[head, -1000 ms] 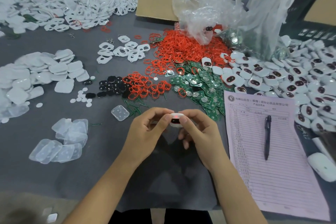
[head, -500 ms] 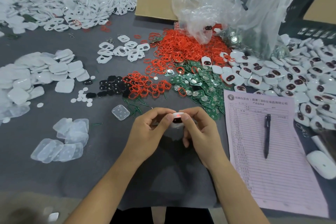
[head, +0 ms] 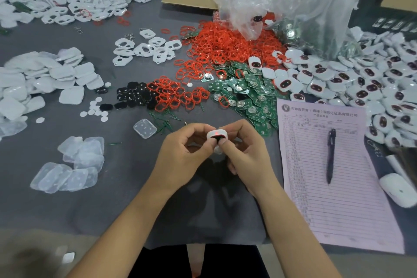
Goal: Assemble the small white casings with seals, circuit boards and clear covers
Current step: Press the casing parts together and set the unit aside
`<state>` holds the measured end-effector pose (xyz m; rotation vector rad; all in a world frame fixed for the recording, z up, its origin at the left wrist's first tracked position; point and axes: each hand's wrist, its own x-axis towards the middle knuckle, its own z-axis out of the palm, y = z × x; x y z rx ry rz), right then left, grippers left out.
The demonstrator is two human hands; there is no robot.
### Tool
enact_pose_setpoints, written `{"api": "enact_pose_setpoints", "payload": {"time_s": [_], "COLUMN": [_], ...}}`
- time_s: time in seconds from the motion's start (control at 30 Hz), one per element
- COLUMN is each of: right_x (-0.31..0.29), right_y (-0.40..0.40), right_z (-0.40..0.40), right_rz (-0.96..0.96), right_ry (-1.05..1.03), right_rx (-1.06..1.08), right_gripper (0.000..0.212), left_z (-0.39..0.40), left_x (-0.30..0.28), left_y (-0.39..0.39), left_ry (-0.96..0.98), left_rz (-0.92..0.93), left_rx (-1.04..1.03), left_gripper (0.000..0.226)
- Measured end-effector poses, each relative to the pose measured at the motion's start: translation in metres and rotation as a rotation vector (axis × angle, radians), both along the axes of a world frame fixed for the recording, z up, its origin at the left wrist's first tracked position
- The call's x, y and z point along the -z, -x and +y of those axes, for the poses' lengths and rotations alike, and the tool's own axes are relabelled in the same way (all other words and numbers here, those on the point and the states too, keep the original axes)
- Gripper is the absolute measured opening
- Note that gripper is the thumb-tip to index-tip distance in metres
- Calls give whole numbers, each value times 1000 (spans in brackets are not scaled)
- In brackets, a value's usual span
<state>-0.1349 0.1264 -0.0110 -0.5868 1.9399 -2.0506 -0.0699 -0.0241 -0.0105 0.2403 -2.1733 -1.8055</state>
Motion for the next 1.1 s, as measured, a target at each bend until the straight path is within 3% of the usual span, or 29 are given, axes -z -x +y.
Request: {"api": "enact_pose_setpoints", "payload": {"time_s": [0.2,0.37,0.63,1.1], "right_x": [2,2,-2,5], "right_y": [1,1,-1,5], "right_z": [2,4,3,-2], "right_rz": [11,8,2,1], "right_ry": [-12,-16,47,-40], "right_rx": [-8,-14,-11,14], "right_gripper": [7,20,13,14], "left_z": [-2,-1,-2,-1], "left_x": [-4,-5,-6,1], "left_y": [-2,-2,-3,4], "left_ry": [-5,-32,-35,52], "left_rz": [5,-4,47,31], "left_rx": [17,5,1,-58], "left_gripper": [20,15,13,9]}}
